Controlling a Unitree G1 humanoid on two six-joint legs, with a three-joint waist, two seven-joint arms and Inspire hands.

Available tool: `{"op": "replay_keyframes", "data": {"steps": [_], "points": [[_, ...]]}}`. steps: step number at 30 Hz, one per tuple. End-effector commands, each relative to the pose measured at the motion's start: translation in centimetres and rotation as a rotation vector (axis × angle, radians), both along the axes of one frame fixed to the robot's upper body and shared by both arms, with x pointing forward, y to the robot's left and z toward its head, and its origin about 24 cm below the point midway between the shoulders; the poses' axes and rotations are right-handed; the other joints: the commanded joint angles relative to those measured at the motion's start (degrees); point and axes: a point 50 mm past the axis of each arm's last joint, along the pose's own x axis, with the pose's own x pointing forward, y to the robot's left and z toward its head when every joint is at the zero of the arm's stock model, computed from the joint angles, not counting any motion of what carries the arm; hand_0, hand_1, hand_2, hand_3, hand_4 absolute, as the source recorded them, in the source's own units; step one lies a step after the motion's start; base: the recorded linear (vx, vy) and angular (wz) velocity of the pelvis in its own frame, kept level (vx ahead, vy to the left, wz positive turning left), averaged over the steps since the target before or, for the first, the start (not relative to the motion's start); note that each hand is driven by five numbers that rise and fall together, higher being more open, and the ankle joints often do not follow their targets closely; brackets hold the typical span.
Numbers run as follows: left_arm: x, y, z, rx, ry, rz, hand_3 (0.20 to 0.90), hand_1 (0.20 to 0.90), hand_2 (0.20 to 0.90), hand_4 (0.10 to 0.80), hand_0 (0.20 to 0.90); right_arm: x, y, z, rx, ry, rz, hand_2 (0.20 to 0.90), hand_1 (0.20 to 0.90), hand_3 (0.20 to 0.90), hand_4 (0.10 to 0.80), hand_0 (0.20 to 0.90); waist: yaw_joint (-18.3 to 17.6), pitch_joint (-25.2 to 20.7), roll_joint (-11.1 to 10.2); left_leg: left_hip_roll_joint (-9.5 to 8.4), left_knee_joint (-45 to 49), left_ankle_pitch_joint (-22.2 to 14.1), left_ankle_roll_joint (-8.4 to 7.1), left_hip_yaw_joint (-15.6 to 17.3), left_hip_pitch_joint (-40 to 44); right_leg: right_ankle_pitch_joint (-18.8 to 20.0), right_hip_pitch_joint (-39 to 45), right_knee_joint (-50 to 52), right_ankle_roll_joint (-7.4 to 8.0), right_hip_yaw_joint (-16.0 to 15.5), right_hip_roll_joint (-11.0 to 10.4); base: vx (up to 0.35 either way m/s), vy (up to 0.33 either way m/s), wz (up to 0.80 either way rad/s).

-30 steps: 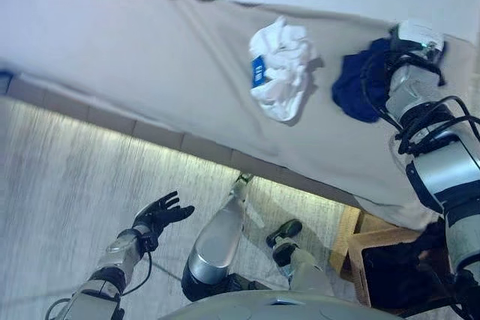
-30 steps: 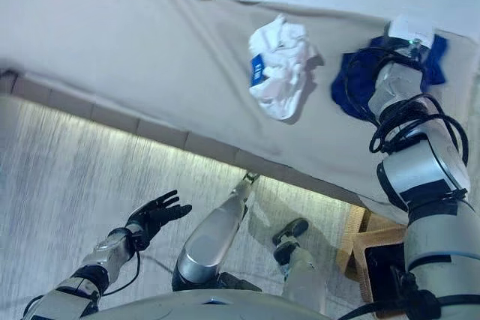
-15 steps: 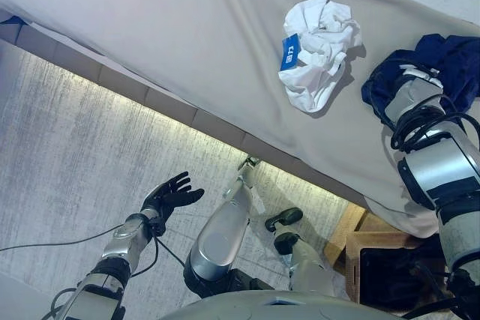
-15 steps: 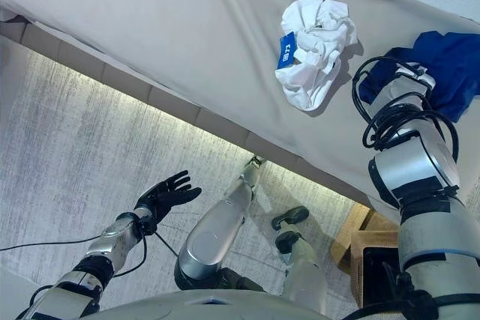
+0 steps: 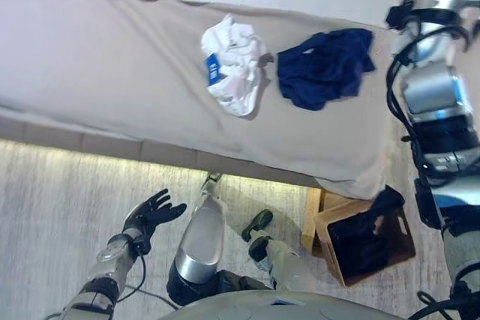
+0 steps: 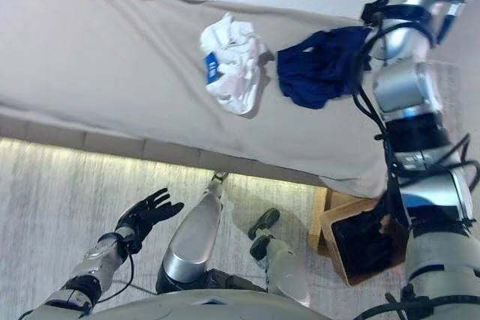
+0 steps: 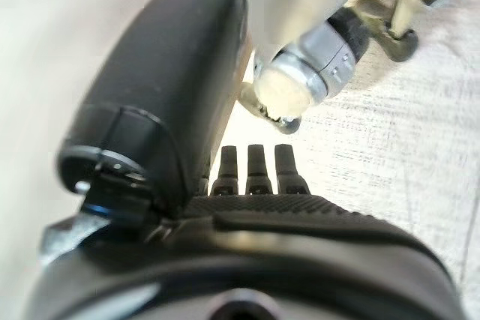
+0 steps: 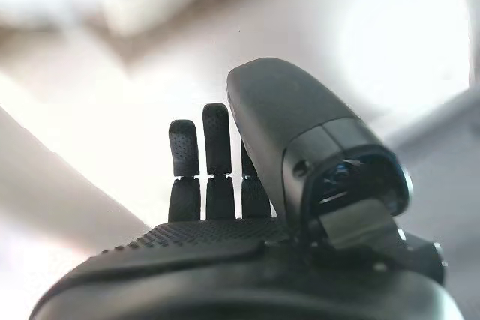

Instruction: Pick up the clothes from the bed and place them into the basket

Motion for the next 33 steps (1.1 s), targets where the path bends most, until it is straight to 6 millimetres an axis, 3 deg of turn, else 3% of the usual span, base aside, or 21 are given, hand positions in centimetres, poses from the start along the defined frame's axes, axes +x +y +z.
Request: {"op": "replay_keyframes", "data": {"steps": [1,6,9,10,11,12,13,15,18,22,26,29,33], "points": [[-5.1,-0.9,-2.6,-0.003,0.162,-0.023,0.900,0.900,0.900,0.800,0.900,-3.1,-1.7,0.5,-0.150,-0.167,-0.171,0.300,0.300,0.200,0.100,0.300,-5.5,-14.6,2.8,-0.94,-3.3,-8.9,3.60,3.5,5.0,-2.3,-1.5,1.4,-0.96,1.7,3.4,0.038,-0.076,-0.59],[-5.4,-2.1,-3.2,-0.005,0.208,-0.064,0.900,0.900,0.900,0.800,0.900,-5.5,-3.4,-0.1,-0.155,-0.225,-0.209,0.300,0.300,0.200,0.100,0.300,-9.5,-19.1,4.1,-0.95,-5.5,-8.9,3.23,6.4,8.6,-1.9,0.2,-0.5,-1.27,4.1,4.0,0.018,-0.056,-0.43],[-5.0,-3.0,-3.4,-0.014,0.229,-0.102,0.900,0.900,0.900,0.800,0.900,-4.5,-5.2,-2.2,-0.131,-0.008,-0.179,0.300,0.300,0.200,0.100,0.300,-11.9,-21.3,5.0,-1.23,-5.9,-9.2,2.76,7.8,10.3,-1.7,1.1,-1.5,-1.39,5.3,4.1,0.009,-0.041,-0.36],[-4.8,-3.2,-3.4,-0.017,0.229,-0.107,0.900,0.900,0.900,0.800,0.900,-3.7,-5.5,-3.1,-0.122,0.111,-0.118,0.368,0.368,0.280,0.180,0.368,-12.3,-21.4,5.2,-1.22,-6.0,-9.5,2.57,8.1,11.0,-1.8,1.6,-1.7,-1.41,5.7,4.2,-0.014,-0.037,-0.31],[-4.6,-3.3,-3.3,-0.019,0.226,-0.113,0.900,0.900,0.900,0.800,0.900,-2.8,-5.7,-4.1,-0.117,0.246,-0.074,0.691,0.691,0.656,0.556,0.691,-12.7,-21.7,5.2,-1.21,-6.0,-9.3,2.42,8.4,10.9,-1.5,1.5,-1.9,-1.46,5.7,4.1,-0.023,-0.035,-0.30],[-4.3,-3.3,-3.3,-0.023,0.220,-0.113,0.900,0.900,0.900,0.800,0.900,-1.6,-5.9,-5.8,-0.118,0.436,-0.020,0.827,0.827,0.815,0.715,0.827,-13.1,-21.6,5.2,-1.19,-5.9,-9.5,2.19,8.8,11.4,-1.7,1.9,-1.9,-1.54,5.9,4.1,-0.053,-0.028,-0.30],[-4.1,-3.5,-3.2,-0.028,0.211,-0.112,0.900,0.900,0.900,0.800,0.900,-0.6,-5.9,-7.5,-0.112,0.600,0.062,0.900,0.900,0.900,0.800,0.900,-13.4,-21.6,5.1,-1.21,-5.9,-9.3,2.20,8.9,11.4,-1.5,1.9,-2.2,-1.72,6.1,4.1,-0.032,-0.023,-0.30],[-3.7,-3.6,-3.1,-0.037,0.200,-0.112,0.900,0.900,0.900,0.800,0.900,0.4,-5.2,-10.0,-0.103,0.771,0.190,0.900,0.900,0.900,0.800,0.900,-13.9,-21.7,5.0,-1.07,-5.6,-9.2,2.21,9.3,11.6,-1.5,2.2,-2.2,-2.13,6.0,4.0,-0.023,-0.006,-0.23],[-3.8,-4.1,-3.2,-0.043,0.203,-0.123,0.900,0.900,0.900,0.800,0.900,1.8,-4.7,-13.3,-0.138,0.958,0.251,0.900,0.900,0.900,0.800,0.900,-13.4,-21.7,4.6,-1.25,-4.8,-9.5,2.21,9.1,12.0,-1.6,3.0,-2.0,-2.45,5.3,3.9,0.038,0.010,-0.13],[-4.1,-4.1,-3.4,-0.038,0.227,-0.139,0.900,0.900,0.900,0.800,0.900,3.6,-3.4,-16.5,-0.227,1.150,0.238,0.900,0.900,0.900,0.800,0.900,-10.5,-20.4,4.0,-1.65,-2.7,-10.0,2.13,7.3,12.1,-2.1,5.2,-1.5,-2.84,2.2,3.2,0.086,0.064,0.19],[-3.9,-3.1,-3.1,-0.007,0.239,-0.160,0.900,0.900,0.900,0.800,0.900,5.5,-3.0,-16.8,-0.251,1.217,0.157,0.900,0.900,0.900,0.800,0.900,-6.2,-18.3,3.4,-2.34,-0.2,-9.9,2.11,3.8,9.4,-2.4,5.1,-0.3,-3.02,-1.1,2.4,0.003,0.096,0.48],[-2.7,-1.6,-2.3,0.032,0.226,-0.156,0.900,0.900,0.900,0.800,0.900,7.5,-3.0,-15.6,-0.238,1.240,0.065,0.900,0.900,0.900,0.800,0.900,-2.3,-15.4,2.9,-3.00,1.6,-9.3,2.34,0.6,6.1,-2.7,4.4,1.3,-2.95,-3.5,1.9,-0.085,0.050,0.71],[-1.8,0.9,-1.1,0.080,0.207,-0.113,0.900,0.900,0.900,0.800,0.900,9.5,-4.1,-13.7,-0.245,1.280,-0.210,0.900,0.900,0.900,0.800,0.900,3.7,-11.0,2.5,-3.76,2.2,-9.1,2.60,-3.8,2.1,-3.8,3.1,3.8,-2.29,-6.0,1.3,-0.025,0.025,0.71]]}}
